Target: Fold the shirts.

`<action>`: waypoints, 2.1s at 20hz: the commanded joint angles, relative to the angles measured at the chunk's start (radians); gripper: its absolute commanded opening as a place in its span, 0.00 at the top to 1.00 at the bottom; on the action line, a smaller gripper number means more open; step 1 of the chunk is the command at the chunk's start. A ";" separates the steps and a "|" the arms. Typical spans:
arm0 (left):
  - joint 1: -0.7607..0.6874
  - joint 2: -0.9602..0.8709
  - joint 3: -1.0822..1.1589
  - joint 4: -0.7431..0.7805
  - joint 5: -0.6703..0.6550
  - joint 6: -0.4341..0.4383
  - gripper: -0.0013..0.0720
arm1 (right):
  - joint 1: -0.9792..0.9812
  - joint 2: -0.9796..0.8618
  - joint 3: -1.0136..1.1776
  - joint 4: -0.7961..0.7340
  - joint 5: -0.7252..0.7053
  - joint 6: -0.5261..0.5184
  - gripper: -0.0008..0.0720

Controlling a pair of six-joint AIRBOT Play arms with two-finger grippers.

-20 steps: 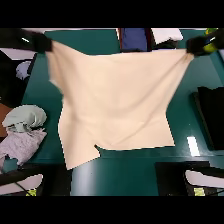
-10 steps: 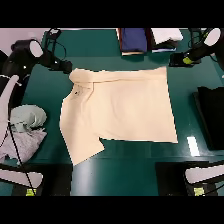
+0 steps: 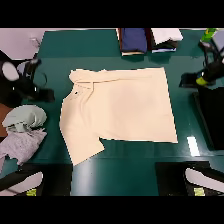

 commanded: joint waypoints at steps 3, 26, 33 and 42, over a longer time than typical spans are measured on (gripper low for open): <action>0.008 0.130 -0.334 -0.050 0.034 -0.041 0.25 | -0.006 0.187 -0.282 0.004 -0.026 -0.001 0.34; 0.006 0.129 -0.450 -0.235 0.219 0.092 0.94 | -0.006 0.312 -0.766 0.032 0.044 0.034 0.19; 0.006 0.129 -0.450 -0.235 0.216 0.092 0.94 | -0.006 0.312 -0.827 0.056 -0.093 0.077 0.33; 0.006 0.133 -0.407 -0.226 0.197 0.092 0.94 | -0.006 0.312 -0.774 0.055 -0.127 0.064 0.96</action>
